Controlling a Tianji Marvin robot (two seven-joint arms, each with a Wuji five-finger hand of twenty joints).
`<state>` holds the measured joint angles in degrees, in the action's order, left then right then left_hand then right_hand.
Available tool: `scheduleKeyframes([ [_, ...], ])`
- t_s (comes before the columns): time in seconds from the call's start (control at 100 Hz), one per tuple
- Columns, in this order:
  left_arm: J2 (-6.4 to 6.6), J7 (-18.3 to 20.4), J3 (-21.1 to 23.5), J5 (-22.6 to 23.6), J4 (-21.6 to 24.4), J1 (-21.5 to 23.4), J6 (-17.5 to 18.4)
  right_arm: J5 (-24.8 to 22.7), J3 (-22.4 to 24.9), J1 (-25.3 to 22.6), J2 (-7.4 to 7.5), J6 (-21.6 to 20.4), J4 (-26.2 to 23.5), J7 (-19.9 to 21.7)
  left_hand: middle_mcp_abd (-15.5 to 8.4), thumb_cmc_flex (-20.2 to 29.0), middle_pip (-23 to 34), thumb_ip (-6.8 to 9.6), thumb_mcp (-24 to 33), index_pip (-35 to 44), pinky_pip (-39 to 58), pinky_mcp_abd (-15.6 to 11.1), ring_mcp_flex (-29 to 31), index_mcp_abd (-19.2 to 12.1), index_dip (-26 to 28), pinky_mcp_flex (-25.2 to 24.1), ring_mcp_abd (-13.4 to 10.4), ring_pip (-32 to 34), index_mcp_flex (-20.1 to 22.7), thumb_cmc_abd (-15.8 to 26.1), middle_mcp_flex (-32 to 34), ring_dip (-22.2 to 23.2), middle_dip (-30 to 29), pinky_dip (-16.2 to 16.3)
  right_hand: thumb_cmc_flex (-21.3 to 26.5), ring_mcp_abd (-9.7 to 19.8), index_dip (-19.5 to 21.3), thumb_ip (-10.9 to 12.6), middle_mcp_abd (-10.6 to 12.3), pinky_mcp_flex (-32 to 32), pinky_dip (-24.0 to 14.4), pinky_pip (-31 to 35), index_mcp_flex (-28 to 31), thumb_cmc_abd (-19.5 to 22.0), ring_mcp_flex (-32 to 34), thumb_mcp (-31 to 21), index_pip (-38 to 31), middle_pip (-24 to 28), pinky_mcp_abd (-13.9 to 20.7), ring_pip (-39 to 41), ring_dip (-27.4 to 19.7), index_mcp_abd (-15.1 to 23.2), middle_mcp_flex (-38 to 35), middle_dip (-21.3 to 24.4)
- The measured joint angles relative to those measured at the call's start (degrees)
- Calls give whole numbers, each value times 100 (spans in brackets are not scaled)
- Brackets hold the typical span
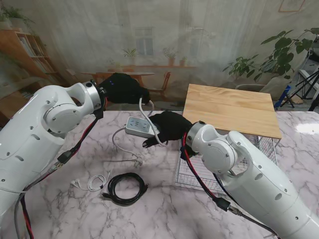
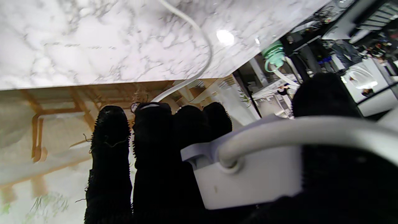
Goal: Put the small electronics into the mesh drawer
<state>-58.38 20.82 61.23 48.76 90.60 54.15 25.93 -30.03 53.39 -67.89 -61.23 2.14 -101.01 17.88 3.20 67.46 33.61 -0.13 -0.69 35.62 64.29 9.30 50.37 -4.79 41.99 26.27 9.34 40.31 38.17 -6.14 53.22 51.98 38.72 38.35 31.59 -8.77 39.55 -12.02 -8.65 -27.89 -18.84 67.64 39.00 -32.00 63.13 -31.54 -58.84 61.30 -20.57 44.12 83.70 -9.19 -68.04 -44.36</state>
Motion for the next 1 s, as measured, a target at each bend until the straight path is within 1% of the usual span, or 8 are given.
scheduleKeyframes([
  [0.11, -1, 43, -197, -114, -97, -131, -68, 778, 9, 4, 4, 172, -58, 368, -14, -4, 0, 0, -1, 0, 4, 0, 0, -36, -8, 3, -1, 3, 0, 0, 0, 31, 0, 4, 0, 0, 0, 0, 0, -24, 0, 0, 0, 0, 1, 0, 0, 0, -10, 0, 0, 0, 0, 0],
  [0.15, -4, 45, -250, -117, -122, -162, -93, 899, 11, 4, 4, 252, -81, 424, -15, -4, 0, 0, -1, 0, 4, 0, 0, -39, -11, 6, -2, 15, 0, 0, 0, 55, 1, 7, 0, 0, 0, 0, 0, -24, 0, 0, 0, 0, 1, 0, 0, 0, -10, 0, 0, 0, 0, 0],
  [0.45, -40, 11, -631, -183, -406, -354, -209, 651, 166, -155, -47, 169, -147, 12, -83, -4, 1, 0, -1, 26, 11, -2, 0, -1, -73, 21, -3, 38, 3, 0, 0, 63, 4, 12, 0, 0, 0, 0, 0, -24, -2, 0, 1, -3, 1, -1, 0, 0, -71, 0, -1, 0, 0, 0],
  [0.64, -73, -39, -684, -248, -509, -361, -271, 388, 374, -366, -108, 116, -255, -307, -88, -4, 1, 0, -1, 27, 79, -2, 1, 98, -485, 17, -3, 38, 6, 0, 0, 63, 6, 70, 4, 0, 0, 0, 0, -24, -5, 35, 29, -49, 1, -42, 0, 0, -73, 0, -3, 0, -1, 0],
  [0.71, -85, -57, -693, -320, -549, -355, -353, 422, 439, -428, -117, 116, -288, -348, -89, -4, 1, 0, -1, -308, 80, -2, 1, 177, -793, 17, -3, 38, 6, 0, 0, 63, 150, 71, 5, 0, 0, 0, 0, -27, -12, 35, 31, -50, 2, -42, 0, 0, -76, 0, -3, 0, -2, 0],
  [0.79, -100, -87, -728, -603, -609, -342, -563, 546, 470, -473, -124, 119, -307, -412, -90, -8, -274, 0, -1, -854, 80, -2, -18, 422, -1081, -68, -2, -3, -242, 0, 0, 63, 542, 72, 5, 0, 0, 0, 0, -30, -44, 35, 32, -51, 4, -42, 0, 0, -77, 0, -7, 0, -4, 0],
  [0.86, -120, -139, -769, -801, -654, -326, -685, 727, 480, -492, -139, 145, -308, -474, -124, -66, -334, 0, -1, -942, 80, -2, -110, 461, -1095, -132, 5, -66, -288, 0, 0, 62, 658, 72, 5, 0, 0, 0, 0, -31, -46, 35, 33, -51, 4, -43, 0, 0, -83, 0, -9, 0, -5, 0],
  [1.0, -143, -233, -939, -798, -734, -344, -685, 838, 484, -513, -189, 207, -309, -652, -132, -66, -401, 0, -1, -357, 80, -2, -132, 425, -717, -159, 5, -77, -51, -65, -1, 61, 670, 83, 6, 0, 0, 0, 2, -34, -47, 35, 42, -63, 6, -69, 0, 0, -86, 0, -10, 0, -9, 0],
])
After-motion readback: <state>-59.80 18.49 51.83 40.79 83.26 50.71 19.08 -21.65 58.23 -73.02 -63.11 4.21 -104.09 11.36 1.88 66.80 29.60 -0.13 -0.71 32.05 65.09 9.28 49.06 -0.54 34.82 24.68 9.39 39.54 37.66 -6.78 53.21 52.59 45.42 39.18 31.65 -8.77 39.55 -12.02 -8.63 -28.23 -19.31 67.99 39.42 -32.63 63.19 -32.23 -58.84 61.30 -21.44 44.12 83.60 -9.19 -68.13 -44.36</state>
